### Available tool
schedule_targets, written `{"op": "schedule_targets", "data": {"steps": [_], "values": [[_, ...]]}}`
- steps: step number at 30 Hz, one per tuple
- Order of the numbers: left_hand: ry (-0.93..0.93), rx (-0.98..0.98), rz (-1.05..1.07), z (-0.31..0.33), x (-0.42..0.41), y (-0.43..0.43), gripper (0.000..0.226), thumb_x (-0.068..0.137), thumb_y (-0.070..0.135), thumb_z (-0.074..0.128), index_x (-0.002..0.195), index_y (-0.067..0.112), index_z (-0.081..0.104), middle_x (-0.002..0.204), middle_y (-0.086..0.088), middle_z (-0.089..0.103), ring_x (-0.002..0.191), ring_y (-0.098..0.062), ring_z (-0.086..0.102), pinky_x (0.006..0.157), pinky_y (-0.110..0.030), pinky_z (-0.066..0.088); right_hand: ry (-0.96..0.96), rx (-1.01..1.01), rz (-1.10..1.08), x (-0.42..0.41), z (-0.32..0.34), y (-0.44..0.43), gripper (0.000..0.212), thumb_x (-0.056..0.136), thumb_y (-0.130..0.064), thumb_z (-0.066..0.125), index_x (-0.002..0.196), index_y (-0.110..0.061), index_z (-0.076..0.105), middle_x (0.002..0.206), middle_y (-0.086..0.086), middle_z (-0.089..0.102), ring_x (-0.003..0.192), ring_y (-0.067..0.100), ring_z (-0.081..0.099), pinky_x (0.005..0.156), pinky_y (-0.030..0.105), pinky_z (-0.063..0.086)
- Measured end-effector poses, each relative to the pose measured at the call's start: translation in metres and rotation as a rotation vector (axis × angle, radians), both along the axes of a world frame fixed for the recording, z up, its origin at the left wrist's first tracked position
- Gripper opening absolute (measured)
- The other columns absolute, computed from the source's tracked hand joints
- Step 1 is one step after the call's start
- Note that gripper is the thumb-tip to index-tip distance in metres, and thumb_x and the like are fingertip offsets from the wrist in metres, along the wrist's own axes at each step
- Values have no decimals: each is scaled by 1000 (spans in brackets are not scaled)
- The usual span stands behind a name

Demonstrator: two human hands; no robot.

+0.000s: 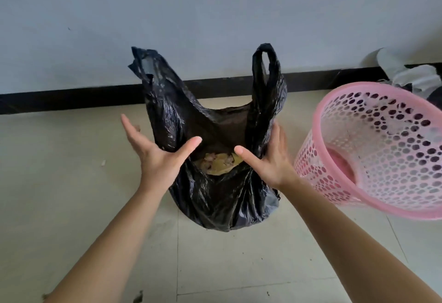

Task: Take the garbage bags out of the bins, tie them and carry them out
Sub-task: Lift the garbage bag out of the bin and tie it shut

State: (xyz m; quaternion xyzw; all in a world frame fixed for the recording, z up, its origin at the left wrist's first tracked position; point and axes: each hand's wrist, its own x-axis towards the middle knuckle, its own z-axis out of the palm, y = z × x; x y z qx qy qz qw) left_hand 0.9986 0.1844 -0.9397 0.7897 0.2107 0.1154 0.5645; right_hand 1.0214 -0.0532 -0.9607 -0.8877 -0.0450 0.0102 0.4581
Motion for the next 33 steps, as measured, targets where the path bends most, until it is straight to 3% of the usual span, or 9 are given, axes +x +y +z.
{"op": "schedule_targets", "data": {"steps": [3, 5, 8, 12, 19, 23, 26, 29, 33], "values": [[119, -120, -62, -19, 12, 5, 136, 62, 50, 90, 155, 39, -8, 167, 5, 9, 151, -10, 16, 123, -36, 16, -71, -63, 28, 14, -20, -3, 99, 72, -82, 57, 144, -21, 30, 155, 0, 20, 148, 17, 18, 121, 45, 22], [32, -135, -72, -25, 21, 5, 75, 75, 46, 84, 132, 57, 37, 145, 9, 50, 130, -4, 51, 115, -37, 38, -104, -79, -5, 24, -27, -2, 73, 84, -72, 56, 132, -18, 44, 152, 0, 25, 145, 19, 27, 119, 36, 25], [-63, -7, -39, -16, 39, -1, 13, 93, 43, 66, 104, 49, 63, 110, 15, 66, 102, 2, 62, 97, -28, 48, -112, 111, -75, 40, -18, 8, 39, 100, -44, 52, 121, -13, 60, 129, 3, 54, 123, 14, 52, 106, 26, 39], [-114, -168, -5, 17, 52, -10, 23, 89, 42, 73, 99, 21, 73, 91, 13, 75, 89, 1, 69, 85, -24, 52, -16, 472, -181, 50, 17, 29, 22, 101, -35, 57, 107, -17, 69, 92, -14, 72, 90, 1, 67, 83, 21, 50], [-176, -433, -207, 44, 57, -13, 56, 68, 10, 90, 118, 7, 65, 111, -6, 75, 106, -21, 71, 94, -38, 56, 89, 651, -149, 49, 23, 39, 55, 84, -54, 71, 118, -14, 55, 102, -2, 70, 96, 12, 68, 89, 48, 57], [-38, -417, -241, 47, 57, -12, 12, 81, 29, 82, 90, 22, 79, 100, 2, 78, 99, -14, 72, 102, -42, 50, 159, 479, -67, 51, 22, 28, 54, 77, -67, 70, 98, -18, 71, 90, 1, 74, 92, 24, 72, 90, 47, 58], [-42, -661, -230, 54, 56, -12, 22, 87, 30, 74, 99, 11, 75, 103, -5, 75, 96, -17, 72, 93, -40, 51, 171, 459, -107, 55, 32, 22, 51, 90, -66, 55, 72, -19, 62, 66, 6, 50, 63, 23, 51, 67, 37, 45], [-85, -850, -336, 63, 52, -17, 34, 94, 33, 62, 95, 1, 74, 111, -13, 74, 109, -29, 69, 99, -47, 51, 125, 316, -74, 58, 41, 21, 49, 101, -55, 44, 70, -16, 40, 55, -1, 36, 54, 14, 37, 53, 26, 32], [-101, -996, -128, 54, 54, -21, 40, 96, 38, 62, 66, 12, 57, 56, -1, 51, 71, -23, 67, 89, -45, 56, 96, 43, 44, 58, 36, 20, 43, 105, -43, 39, 72, -16, 36, 51, -8, 37, 47, 10, 32, 45, 23, 27]]}}
